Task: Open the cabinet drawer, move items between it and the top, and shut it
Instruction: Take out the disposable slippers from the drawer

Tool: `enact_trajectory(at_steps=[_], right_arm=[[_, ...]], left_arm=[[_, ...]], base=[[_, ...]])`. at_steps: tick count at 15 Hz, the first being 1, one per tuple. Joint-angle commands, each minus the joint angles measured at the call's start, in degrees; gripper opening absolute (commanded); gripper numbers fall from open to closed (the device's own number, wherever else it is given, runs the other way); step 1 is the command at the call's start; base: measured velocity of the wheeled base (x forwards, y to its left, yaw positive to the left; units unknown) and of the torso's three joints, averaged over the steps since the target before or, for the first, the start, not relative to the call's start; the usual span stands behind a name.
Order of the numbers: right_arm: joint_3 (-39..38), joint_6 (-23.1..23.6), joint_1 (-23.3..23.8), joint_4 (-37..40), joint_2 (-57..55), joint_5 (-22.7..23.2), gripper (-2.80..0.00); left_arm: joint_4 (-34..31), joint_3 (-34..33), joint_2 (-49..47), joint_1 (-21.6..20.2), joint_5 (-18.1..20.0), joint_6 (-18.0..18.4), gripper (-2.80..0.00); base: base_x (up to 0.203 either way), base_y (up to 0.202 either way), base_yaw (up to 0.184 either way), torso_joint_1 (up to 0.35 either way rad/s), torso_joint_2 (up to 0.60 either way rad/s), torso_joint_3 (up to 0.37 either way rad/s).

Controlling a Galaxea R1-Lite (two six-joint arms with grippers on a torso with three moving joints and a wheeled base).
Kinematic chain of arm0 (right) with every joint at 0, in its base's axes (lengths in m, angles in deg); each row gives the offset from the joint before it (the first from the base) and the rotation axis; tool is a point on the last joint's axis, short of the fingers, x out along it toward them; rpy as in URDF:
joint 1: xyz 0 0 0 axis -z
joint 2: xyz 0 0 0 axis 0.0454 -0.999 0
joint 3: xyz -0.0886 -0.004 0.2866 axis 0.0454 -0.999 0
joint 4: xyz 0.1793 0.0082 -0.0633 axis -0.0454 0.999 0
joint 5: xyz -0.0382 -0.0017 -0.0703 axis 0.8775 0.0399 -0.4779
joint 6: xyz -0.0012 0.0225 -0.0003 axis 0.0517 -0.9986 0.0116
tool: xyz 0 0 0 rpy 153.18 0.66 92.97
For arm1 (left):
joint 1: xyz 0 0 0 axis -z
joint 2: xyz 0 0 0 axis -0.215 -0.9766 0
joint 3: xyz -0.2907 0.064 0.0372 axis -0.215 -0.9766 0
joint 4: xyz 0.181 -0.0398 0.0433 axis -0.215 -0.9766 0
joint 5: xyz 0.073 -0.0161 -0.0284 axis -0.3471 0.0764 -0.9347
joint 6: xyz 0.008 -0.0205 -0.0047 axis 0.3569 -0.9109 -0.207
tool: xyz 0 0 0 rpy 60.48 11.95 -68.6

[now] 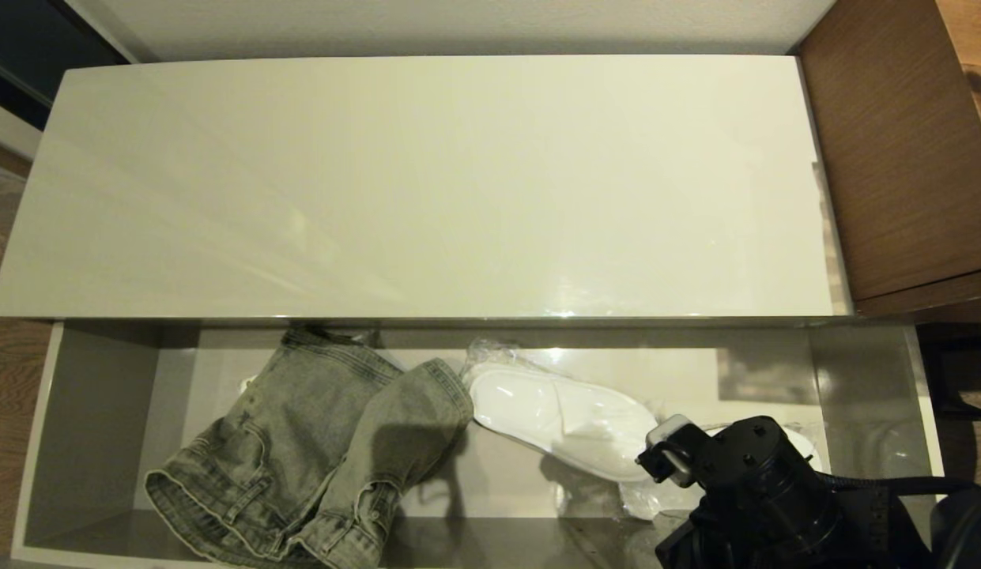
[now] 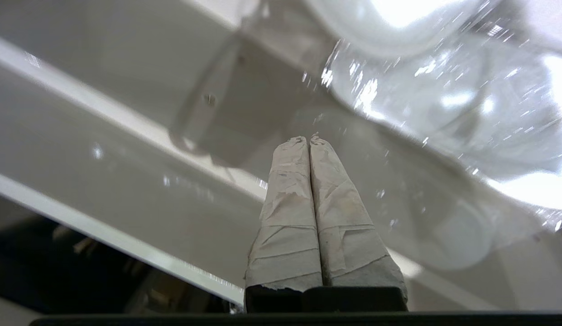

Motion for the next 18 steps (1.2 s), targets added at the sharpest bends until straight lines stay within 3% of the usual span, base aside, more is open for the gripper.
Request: enact_trajectory(at_steps=[1,4,9,18], right_arm=[[-0.21,-0.11,0.04,-1.21,1.32,-3.04,-2.8],[-0.39,-0.15,-0.02,-4.44,0.65,-7.19,-2.8],[-0.74,-0.15,0.04,-10.69,-1.65,-8.91,-2.8],[-0.47,-0.06,0.13,-13.57,-2.68,-11.31,-2.8]], left_arm=[[-0.02,0.0,-0.06,-0.01,0.02,0.02,-2.8],[-0.02,0.0,-0.06,-0.08,0.02,0.02,-2.8],[-0.02,0.0,-0.06,0.0,0.02,0.02,-2.8],[-0.02,0.0,-0.06,0.0,0.02,0.02,-2.8]], base=[[0.0,0.0,0.0,0.0,0.0,0.0],[0.0,0.0,0.0,0.0,0.0,0.0],[0.0,0.0,0.0,0.0,0.0,0.0],[0.0,0.0,0.0,0.0,0.0,0.0]])
